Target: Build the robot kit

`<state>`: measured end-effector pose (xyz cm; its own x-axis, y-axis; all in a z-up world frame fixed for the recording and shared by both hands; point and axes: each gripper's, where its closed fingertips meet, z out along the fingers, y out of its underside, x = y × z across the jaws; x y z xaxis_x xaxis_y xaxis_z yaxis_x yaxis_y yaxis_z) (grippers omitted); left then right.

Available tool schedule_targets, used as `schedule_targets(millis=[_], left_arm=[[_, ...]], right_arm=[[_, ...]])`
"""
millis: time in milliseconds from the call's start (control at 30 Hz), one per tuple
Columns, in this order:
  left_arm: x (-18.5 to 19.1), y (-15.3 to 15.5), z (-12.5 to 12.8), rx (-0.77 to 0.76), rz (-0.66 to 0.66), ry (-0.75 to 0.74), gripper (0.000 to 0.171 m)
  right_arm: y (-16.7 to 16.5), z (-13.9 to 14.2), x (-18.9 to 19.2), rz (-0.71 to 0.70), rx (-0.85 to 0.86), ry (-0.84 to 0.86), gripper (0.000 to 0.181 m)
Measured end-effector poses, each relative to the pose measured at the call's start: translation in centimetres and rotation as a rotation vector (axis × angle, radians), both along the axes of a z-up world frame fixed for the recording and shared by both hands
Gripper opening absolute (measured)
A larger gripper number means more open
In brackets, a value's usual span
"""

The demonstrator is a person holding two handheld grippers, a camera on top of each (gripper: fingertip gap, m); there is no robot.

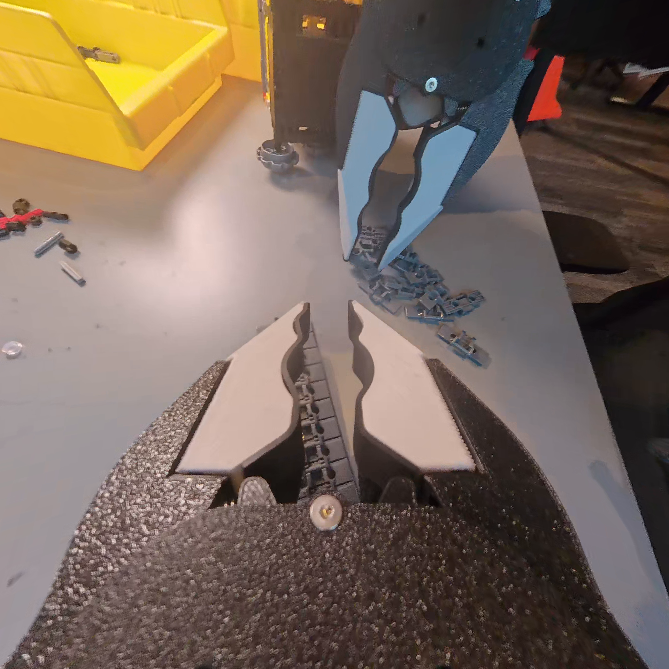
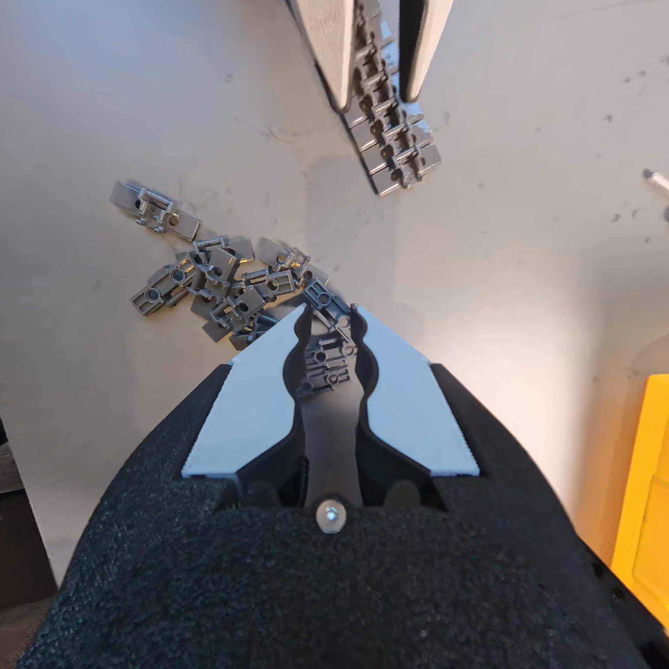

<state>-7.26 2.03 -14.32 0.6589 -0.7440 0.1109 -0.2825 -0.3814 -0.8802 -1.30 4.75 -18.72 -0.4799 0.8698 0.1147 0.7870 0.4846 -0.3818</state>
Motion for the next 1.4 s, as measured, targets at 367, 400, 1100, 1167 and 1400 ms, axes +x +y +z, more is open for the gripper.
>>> schedule_targets(millis=[367, 400, 1100, 1167, 1400], left_arm=[[1.9, -2.1, 5.8, 0.26, -0.16, -0.182, 0.021], [1.9, -2.4, 6.3, 0.31, -0.17, -0.166, 0.02], [1.7, -3.1, 12.2, 0.06, -0.216, -0.857, 0.016], [1.4, -3.7, 12.9, 0.046, -0.258, -0.922, 0.01], [1.3, -4.2, 12.7, -0.022, -0.304, -0.963, 0.003]], right_arm=[[-7.0, 12.1, -4.2, -0.068, -0.805, 0.617, 0.021], [-7.1, 12.5, -4.2, -0.083, -0.878, 0.622, 0.021], [-5.9, 18.9, -5.9, -0.157, -1.42, 1.093, 0.02], [-6.1, 18.9, -5.8, -0.131, -1.432, 1.083, 0.02], [-6.4, 18.4, -5.1, -0.089, -1.381, 1.061, 0.02]])
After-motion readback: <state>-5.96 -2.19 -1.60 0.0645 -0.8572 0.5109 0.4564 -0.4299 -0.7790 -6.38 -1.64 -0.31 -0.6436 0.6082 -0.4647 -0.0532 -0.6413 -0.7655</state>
